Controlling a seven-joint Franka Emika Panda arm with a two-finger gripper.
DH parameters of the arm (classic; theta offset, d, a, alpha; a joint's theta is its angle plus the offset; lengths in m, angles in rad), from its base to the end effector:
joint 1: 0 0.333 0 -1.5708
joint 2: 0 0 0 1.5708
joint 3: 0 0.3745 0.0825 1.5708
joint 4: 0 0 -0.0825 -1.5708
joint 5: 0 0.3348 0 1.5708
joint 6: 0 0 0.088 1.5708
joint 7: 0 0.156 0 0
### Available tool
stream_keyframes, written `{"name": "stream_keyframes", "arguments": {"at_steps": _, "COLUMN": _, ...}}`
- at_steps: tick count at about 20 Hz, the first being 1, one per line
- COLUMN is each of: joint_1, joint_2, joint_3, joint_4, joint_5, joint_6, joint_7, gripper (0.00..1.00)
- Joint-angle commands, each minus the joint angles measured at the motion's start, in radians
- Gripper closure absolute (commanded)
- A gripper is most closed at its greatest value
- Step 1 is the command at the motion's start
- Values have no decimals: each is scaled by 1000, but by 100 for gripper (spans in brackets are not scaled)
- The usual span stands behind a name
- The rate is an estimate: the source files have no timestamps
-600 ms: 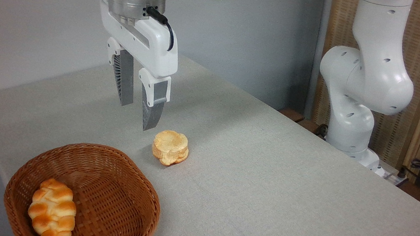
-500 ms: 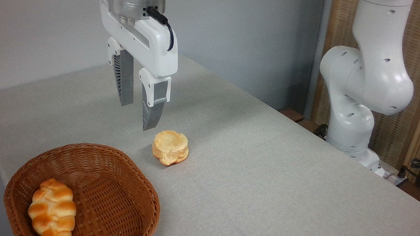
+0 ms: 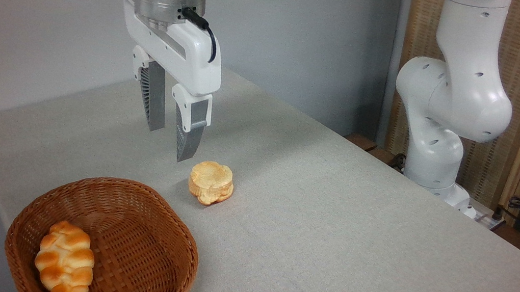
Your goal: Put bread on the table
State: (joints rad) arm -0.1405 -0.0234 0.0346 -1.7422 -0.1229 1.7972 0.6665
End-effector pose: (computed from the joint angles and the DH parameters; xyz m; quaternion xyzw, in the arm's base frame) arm 0.5125 -0.0706 0.5939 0.9282 -0.3651 0.0544 0.0476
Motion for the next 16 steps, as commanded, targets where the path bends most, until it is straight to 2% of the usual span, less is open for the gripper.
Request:
{"name": "stream_keyframes", "arguments": {"at_steps": 1, "joint_1": -2, "joint_2": -3, "joint_3": 11, "joint_4": 20, "joint_5": -4, "joint_6": -25, "joint_7": -7, "gripper": 0}}
{"name": "stream_keyframes", "arguments": {"at_steps": 16, "joint_1": -2, "joint_2": 5, "joint_3": 7, "joint_4": 18, "joint_5": -4, "joint_6": -27, "joint_7": -11, "gripper": 0}}
